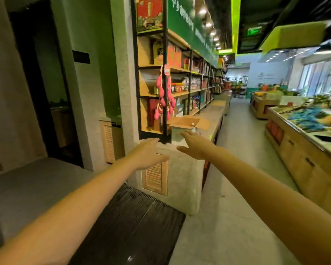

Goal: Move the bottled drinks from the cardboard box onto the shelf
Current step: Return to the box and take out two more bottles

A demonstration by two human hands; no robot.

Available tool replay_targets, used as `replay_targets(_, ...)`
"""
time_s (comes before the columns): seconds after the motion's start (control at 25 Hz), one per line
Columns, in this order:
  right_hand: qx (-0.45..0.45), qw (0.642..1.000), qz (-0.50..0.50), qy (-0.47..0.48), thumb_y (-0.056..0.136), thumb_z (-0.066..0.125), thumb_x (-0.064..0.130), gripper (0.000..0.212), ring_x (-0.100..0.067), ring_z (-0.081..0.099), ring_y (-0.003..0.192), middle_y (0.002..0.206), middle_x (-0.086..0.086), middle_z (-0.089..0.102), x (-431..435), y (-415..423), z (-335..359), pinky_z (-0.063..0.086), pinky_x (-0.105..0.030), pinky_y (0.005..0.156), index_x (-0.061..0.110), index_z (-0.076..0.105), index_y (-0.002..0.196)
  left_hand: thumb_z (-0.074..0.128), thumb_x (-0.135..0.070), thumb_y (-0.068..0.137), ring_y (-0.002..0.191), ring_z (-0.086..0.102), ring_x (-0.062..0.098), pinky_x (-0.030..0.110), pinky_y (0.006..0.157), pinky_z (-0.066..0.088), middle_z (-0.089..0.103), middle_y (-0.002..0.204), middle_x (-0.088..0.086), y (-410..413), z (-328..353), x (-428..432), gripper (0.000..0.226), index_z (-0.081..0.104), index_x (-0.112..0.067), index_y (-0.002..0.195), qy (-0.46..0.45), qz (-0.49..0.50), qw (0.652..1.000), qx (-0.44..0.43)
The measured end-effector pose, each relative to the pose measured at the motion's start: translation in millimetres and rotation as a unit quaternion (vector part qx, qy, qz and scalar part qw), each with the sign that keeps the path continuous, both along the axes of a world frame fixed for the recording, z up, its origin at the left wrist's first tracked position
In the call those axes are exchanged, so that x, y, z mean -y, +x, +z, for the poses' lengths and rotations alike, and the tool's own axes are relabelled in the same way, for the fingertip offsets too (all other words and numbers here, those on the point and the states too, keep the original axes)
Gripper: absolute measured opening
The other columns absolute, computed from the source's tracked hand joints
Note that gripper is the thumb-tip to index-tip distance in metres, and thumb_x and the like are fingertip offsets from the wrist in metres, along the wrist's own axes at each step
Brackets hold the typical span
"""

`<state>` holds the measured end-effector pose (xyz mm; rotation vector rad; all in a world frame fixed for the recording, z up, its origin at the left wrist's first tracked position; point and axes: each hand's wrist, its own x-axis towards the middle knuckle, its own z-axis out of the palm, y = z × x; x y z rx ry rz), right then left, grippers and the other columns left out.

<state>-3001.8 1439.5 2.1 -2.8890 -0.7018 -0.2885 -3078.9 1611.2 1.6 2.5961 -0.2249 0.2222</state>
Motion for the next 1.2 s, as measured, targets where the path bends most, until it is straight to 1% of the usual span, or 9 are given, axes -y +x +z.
replay_targets(0.08, 0.019, 1.0, -0.001, -0.015, 0.095, 0.047, 0.039, 0.067, -0.03, 0.026, 0.142, 0.157, -0.009, 0.019, 31, 50, -2, 0.029, -0.043, 0.112, 0.013, 0.017, 0.15, 0.061, -0.044, 0.085, 0.141, 0.027, 0.023, 0.039, 0.11, 0.029, 0.023, 0.156, 0.003, 55, 1, 32, 0.078, 0.022, -0.019, 0.148, -0.006, 0.004, 1.0, 0.0)
replay_targets(0.24, 0.001, 0.999, -0.026, -0.045, 0.093, 0.05, 0.042, 0.07, -0.031, 0.027, 0.141, 0.156, -0.009, 0.024, 73, 152, -5, 0.03, -0.049, 0.113, 0.013, 0.019, 0.149, 0.061, -0.04, 0.086, 0.135, 0.037, 0.023, 0.038, 0.105, 0.036, 0.034, 0.15, 0.006, 157, 7, 74, 0.069, 0.031, -0.02, 0.144, 0.009, -0.013, 1.0, 0.01)
replay_targets(0.36, -0.017, 0.999, -0.04, -0.023, 0.092, 0.052, 0.043, 0.072, -0.032, 0.03, 0.139, 0.155, -0.01, 0.027, 85, 224, -11, 0.03, -0.049, 0.113, 0.012, 0.019, 0.148, 0.061, -0.038, 0.087, 0.132, 0.039, 0.024, 0.036, 0.102, 0.037, 0.036, 0.148, 0.007, 227, 2, 84, 0.068, 0.031, -0.018, 0.144, 0.0, -0.002, 1.0, 0.002)
replay_targets(0.48, -0.033, 0.998, -0.043, -0.028, 0.094, 0.05, 0.042, 0.073, -0.032, 0.029, 0.14, 0.156, -0.01, 0.022, 84, 284, -25, 0.031, -0.044, 0.112, 0.011, 0.015, 0.149, 0.06, -0.036, 0.088, 0.138, 0.033, 0.024, 0.037, 0.106, 0.034, 0.031, 0.152, 0.008, 291, -12, 83, 0.071, 0.027, -0.016, 0.147, 0.008, 0.003, 1.0, -0.011)
replay_targets(0.6, -0.047, 0.997, -0.045, -0.031, 0.093, 0.05, 0.042, 0.072, -0.032, 0.031, 0.139, 0.155, -0.01, 0.024, 74, 346, -41, 0.032, -0.043, 0.11, 0.012, 0.016, 0.149, 0.061, -0.037, 0.088, 0.139, 0.031, 0.024, 0.038, 0.109, 0.032, 0.029, 0.153, 0.007, 361, -25, 71, 0.073, 0.025, -0.016, 0.147, 0.024, 0.004, 1.0, -0.018)
replay_targets(0.8, -0.046, 0.997, -0.067, -0.007, 0.091, 0.053, 0.043, 0.07, -0.031, 0.037, 0.134, 0.151, -0.01, 0.032, 50, 464, -57, 0.034, -0.045, 0.109, 0.013, 0.023, 0.147, 0.062, -0.03, 0.088, 0.133, 0.039, 0.027, 0.037, 0.105, 0.035, 0.041, 0.145, 0.009, 496, -31, 35, 0.064, 0.033, -0.016, 0.144, 0.045, -0.038, 0.998, -0.015)
replay_targets(0.92, -0.04, 0.995, -0.089, 0.005, 0.092, 0.053, 0.041, 0.065, -0.029, 0.041, 0.132, 0.15, -0.009, 0.035, 38, 535, -56, 0.037, -0.044, 0.108, 0.014, 0.028, 0.145, 0.063, -0.033, 0.085, 0.125, 0.048, 0.026, 0.043, 0.103, 0.042, 0.051, 0.135, 0.005, 590, -20, 18, 0.058, 0.041, -0.02, 0.138, 0.061, -0.077, 0.995, -0.006)
replay_targets(1.08, -0.061, 0.991, -0.117, 0.029, 0.093, 0.051, 0.04, 0.065, -0.031, 0.039, 0.134, 0.151, -0.011, 0.033, 28, 621, -69, 0.036, -0.045, 0.11, 0.011, 0.025, 0.145, 0.063, -0.035, 0.086, 0.136, 0.035, 0.025, 0.041, 0.112, 0.031, 0.034, 0.15, 0.007, 694, -30, 12, 0.074, 0.027, -0.013, 0.147, 0.088, -0.083, 0.992, -0.02)
replay_targets(1.2, -0.079, 0.988, -0.13, 0.025, 0.093, 0.052, 0.04, 0.067, -0.031, 0.037, 0.135, 0.152, -0.01, 0.031, 21, 690, -81, 0.036, -0.045, 0.11, 0.012, 0.024, 0.147, 0.063, -0.03, 0.087, 0.139, 0.032, 0.025, 0.041, 0.114, 0.029, 0.03, 0.153, 0.009, 767, -47, 11, 0.076, 0.023, -0.012, 0.148, 0.085, -0.091, 0.991, -0.039)
